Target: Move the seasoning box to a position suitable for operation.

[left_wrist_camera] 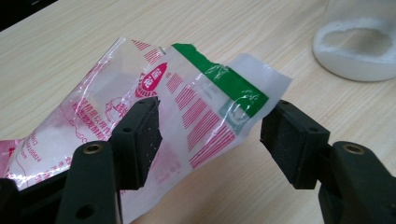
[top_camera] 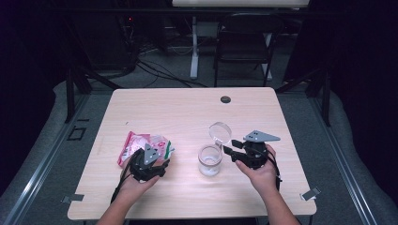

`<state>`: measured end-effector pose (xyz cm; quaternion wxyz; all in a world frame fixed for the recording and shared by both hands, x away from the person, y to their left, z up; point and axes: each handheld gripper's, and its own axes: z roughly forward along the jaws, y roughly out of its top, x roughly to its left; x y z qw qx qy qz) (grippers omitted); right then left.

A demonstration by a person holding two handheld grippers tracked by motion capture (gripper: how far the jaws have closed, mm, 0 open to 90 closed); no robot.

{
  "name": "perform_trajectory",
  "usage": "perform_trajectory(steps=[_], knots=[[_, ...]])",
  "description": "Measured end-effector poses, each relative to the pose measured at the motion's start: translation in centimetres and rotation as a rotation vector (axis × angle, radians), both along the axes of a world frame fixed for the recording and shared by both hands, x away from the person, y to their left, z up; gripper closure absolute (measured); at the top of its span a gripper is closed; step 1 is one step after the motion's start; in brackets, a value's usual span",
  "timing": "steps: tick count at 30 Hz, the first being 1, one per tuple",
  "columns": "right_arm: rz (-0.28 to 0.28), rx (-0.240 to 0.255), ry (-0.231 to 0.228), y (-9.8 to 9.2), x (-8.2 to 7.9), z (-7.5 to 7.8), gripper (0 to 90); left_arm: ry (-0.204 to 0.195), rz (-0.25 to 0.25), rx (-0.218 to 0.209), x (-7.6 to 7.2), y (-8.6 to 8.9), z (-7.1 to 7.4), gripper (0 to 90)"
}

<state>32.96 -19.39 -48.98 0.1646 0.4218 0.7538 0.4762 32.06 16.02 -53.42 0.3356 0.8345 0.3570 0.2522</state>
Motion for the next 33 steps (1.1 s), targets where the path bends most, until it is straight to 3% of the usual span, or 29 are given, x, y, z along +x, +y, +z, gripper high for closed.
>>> perform_trajectory(steps=[11, 23, 33], knots=[[-0.002, -0.008, -0.002, -0.1, -0.1, 0.0, 54.3, 0.006, 0.025, 0.004, 0.8, 0.3, -0.7, 43.3], [-0.006, -0.004, -0.005, -0.1, -0.3, 0.0, 54.3, -0.024, 0.046, 0.02, 1.2, 0.5, -0.8, 50.9], [-0.02, 0.007, 0.003, -0.3, -0.1, -0.2, 54.3, -0.043, 0.051, -0.031, 1.6, 1.0, -0.6, 63.8]])
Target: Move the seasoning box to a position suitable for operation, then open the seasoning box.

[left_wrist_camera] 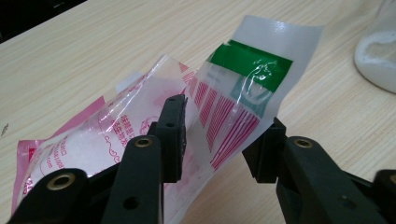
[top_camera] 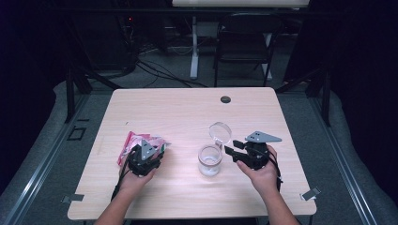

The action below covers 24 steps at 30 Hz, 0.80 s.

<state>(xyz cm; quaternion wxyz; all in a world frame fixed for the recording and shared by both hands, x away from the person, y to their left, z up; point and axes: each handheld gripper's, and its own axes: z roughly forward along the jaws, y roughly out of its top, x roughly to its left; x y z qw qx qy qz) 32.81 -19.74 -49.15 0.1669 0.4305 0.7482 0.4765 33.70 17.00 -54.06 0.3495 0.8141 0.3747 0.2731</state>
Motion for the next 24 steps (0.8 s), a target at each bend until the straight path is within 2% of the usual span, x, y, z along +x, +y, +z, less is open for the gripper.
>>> perform_trajectory(steps=[4, 6, 9, 13, 24], knots=[[-0.005, -0.014, -0.001, 0.0, -0.1, 0.1, 54.3, 0.002, 0.0, -0.009, 0.2, 0.3, 0.1, 67.3], [-0.009, -0.004, 0.0, 0.0, -0.2, 0.0, 54.3, 0.001, 0.007, -0.009, 0.2, 0.3, 0.1, 69.8], [-0.005, -0.006, 0.001, 0.0, -0.3, 0.0, 54.3, -0.005, 0.015, 0.003, 0.3, 0.4, 0.2, 74.2], [-0.009, -0.005, 0.0, -0.1, -0.5, 0.1, 54.1, -0.008, 0.033, -0.015, 0.7, 0.7, 0.3, 79.3], [-0.015, 0.006, -0.003, -0.2, -0.5, 0.2, 53.8, -0.022, 0.048, -0.018, 0.8, 1.3, 0.6, 86.6]])
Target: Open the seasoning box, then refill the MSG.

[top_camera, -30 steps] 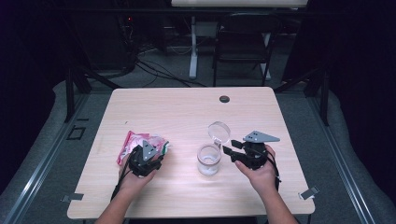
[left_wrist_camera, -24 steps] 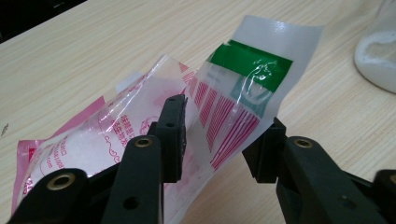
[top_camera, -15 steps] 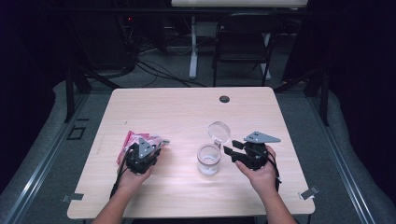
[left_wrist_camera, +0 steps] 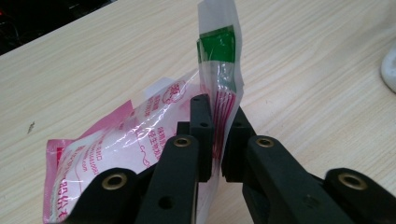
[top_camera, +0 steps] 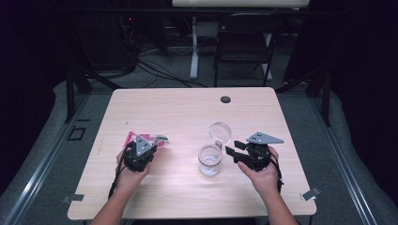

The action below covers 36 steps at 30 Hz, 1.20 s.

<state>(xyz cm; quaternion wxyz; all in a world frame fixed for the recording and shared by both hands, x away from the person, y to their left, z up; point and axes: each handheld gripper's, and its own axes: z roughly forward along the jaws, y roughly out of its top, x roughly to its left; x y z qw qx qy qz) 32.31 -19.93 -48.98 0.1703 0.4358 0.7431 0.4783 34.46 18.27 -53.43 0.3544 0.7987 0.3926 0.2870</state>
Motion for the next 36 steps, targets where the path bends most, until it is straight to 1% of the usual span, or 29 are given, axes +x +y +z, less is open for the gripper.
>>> perform_trajectory(steps=[1, 3, 7, 11, 12, 13, 14, 19, 23, 24, 26, 27, 29, 32, 33, 36], knots=[[0.001, 0.005, -0.004, 0.1, 0.1, 0.0, 53.8, -0.005, 0.005, -0.003, -0.1, 0.2, 0.2, 87.7], [0.01, -0.011, 0.002, 0.2, 0.1, -0.1, 53.8, -0.011, 0.017, -0.017, -0.2, 0.6, 0.4, 89.0], [0.018, -0.002, 0.005, 0.2, 0.0, -0.2, 53.8, -0.026, 0.052, -0.056, -0.5, 1.4, 0.9, 89.3], [0.027, -0.006, -0.006, 0.2, -0.1, 0.0, 53.8, -0.026, 0.071, -0.089, -0.6, 2.2, 1.4, 89.4], [0.024, -0.004, -0.007, 0.2, -0.2, 0.1, 53.7, -0.03, 0.076, -0.097, -0.6, 2.4, 1.5, 89.4], [0.021, -0.002, -0.009, 0.1, -0.2, 0.1, 53.7, -0.029, 0.085, -0.118, -0.6, 2.7, 1.7, 89.4], [0.022, -0.001, -0.009, 0.0, -0.2, 0.2, 53.7, -0.034, 0.091, -0.128, -0.6, 3.0, 1.8, 89.4], [0.014, 0.004, -0.007, -0.1, -0.1, 0.1, 53.8, -0.039, 0.12, -0.162, -0.7, 4.2, 2.4, 89.5], [0.017, 0.003, -0.008, -0.1, -0.2, 0.2, 53.7, -0.046, 0.139, -0.164, -0.8, 4.9, 3.0, 89.5], [0.013, 0.0, -0.007, -0.2, -0.2, 0.2, 53.7, -0.055, 0.152, -0.171, -0.7, 5.3, 3.4, 89.6], [0.008, 0.011, -0.012, -0.2, -0.2, 0.2, 53.7, -0.058, 0.163, -0.182, -0.6, 5.8, 3.9, 89.6], [0.006, 0.008, -0.012, -0.3, -0.2, 0.2, 53.7, -0.059, 0.169, -0.192, -0.6, 6.0, 4.2, 89.7], [0.005, 0.014, -0.015, -0.4, -0.3, 0.4, 53.7, -0.06, 0.179, -0.195, -0.3, 6.3, 4.7, 89.7], [-0.003, 0.009, -0.023, -0.5, -0.4, 0.6, 53.7, -0.057, 0.185, -0.201, 0.2, 6.7, 5.3, 89.8], [-0.005, 0.012, -0.022, -0.6, -0.3, 0.6, 53.8, -0.059, 0.188, -0.2, 0.4, 6.8, 5.5, 89.8], [-0.006, 0.017, -0.023, -0.6, -0.3, 0.6, 53.8, -0.061, 0.19, -0.17, 1.0, 7.1, 6.3, 89.9]])
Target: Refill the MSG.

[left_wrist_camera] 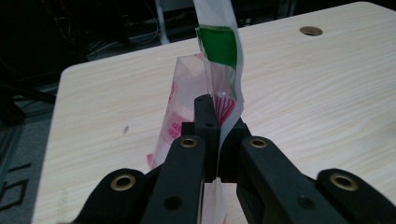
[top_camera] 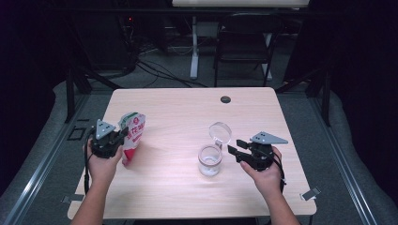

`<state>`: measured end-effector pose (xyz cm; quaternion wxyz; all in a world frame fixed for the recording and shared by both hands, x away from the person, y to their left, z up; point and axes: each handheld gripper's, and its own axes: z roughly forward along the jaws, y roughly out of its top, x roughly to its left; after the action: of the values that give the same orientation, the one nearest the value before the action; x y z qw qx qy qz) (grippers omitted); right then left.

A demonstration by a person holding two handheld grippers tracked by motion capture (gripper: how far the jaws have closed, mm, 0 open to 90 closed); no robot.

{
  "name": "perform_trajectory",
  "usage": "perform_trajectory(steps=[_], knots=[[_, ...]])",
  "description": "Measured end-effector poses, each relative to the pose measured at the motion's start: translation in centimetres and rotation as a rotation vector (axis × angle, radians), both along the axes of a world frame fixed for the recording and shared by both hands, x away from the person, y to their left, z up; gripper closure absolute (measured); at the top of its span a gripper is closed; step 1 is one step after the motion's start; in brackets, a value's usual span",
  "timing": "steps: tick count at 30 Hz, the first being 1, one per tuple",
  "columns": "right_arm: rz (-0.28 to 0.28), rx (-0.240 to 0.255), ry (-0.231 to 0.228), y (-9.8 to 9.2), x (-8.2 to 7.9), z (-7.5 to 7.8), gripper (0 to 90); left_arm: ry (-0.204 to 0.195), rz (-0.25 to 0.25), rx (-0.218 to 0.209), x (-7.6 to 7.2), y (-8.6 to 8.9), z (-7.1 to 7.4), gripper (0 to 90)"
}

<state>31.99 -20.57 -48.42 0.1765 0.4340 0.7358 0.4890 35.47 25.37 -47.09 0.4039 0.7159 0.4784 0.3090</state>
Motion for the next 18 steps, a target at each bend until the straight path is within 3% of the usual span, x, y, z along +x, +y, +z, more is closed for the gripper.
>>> perform_trajectory(steps=[3, 9, 18], knots=[[-0.002, 0.005, -0.001, 0.0, 0.0, 0.0, 53.9, -0.004, 0.004, 0.023, 0.7, 0.2, 1.0, 90.0], [-0.004, 0.005, -0.002, -0.3, 0.0, 0.2, 54.0, 0.004, -0.001, 0.026, 1.7, 0.3, 2.8, 90.0], [-0.009, 0.01, -0.014, -0.3, 0.0, 0.4, 54.2, -0.016, -0.08, 0.012, 1.1, -1.2, 5.0, 90.0]])
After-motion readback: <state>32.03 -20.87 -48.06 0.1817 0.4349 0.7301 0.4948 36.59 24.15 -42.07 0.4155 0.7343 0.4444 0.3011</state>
